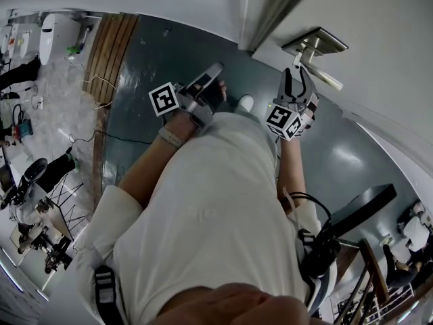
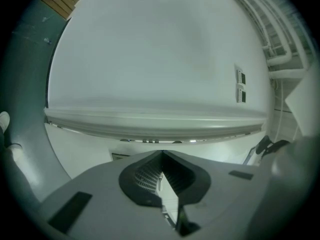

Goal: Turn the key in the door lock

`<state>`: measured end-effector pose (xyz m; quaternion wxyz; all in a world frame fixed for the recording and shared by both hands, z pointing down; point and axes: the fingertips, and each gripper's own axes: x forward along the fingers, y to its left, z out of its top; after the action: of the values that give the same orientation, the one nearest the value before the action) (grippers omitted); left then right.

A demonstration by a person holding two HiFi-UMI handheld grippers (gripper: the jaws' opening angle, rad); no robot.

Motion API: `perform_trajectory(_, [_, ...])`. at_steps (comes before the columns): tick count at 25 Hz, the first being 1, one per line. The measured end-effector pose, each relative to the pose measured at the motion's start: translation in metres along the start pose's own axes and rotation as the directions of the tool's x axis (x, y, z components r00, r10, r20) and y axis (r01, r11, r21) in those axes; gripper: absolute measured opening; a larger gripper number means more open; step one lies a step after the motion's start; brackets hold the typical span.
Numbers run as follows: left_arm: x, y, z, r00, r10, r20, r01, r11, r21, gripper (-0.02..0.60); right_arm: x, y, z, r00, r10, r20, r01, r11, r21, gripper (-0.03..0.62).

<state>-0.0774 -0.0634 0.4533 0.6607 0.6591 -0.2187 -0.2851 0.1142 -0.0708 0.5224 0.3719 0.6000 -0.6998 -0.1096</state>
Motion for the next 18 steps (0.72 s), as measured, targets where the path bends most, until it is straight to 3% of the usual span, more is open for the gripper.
perform_trajectory(3, [-0.002,-0.002,0.001,1.0,0.0,0.007,0.0,1.0,0.0,0.008,0.01,0.0,0.001,0.999,-0.044,-0.022,0.041,0.99,-0.135,0.153])
perform_trajectory(6, [-0.005,-0.002,0.001,1.0,0.002,0.013,-0.002,1.0,-0.001,0.008,0.02,-0.004,0.005,0.997,-0.075,-0.023,0.07,0.979,-0.191,0.153])
perform_trajectory(13, [-0.015,-0.005,0.006,0.999,0.003,0.041,-0.003,1.0,0.005,0.008,0.03,-0.013,0.009,0.989,-0.144,-0.038,0.134,0.971,-0.2,0.15])
perform_trajectory(16, [-0.018,-0.005,0.007,0.999,0.003,0.052,-0.003,1.0,0.002,0.008,0.029,-0.021,0.011,0.985,-0.167,-0.042,0.16,0.977,-0.144,0.08])
perform_trajectory(18, [-0.019,-0.003,0.006,0.998,0.005,0.055,-0.005,1.0,-0.001,0.008,0.029,-0.023,0.01,0.984,-0.17,-0.049,0.164,0.981,-0.102,0.074])
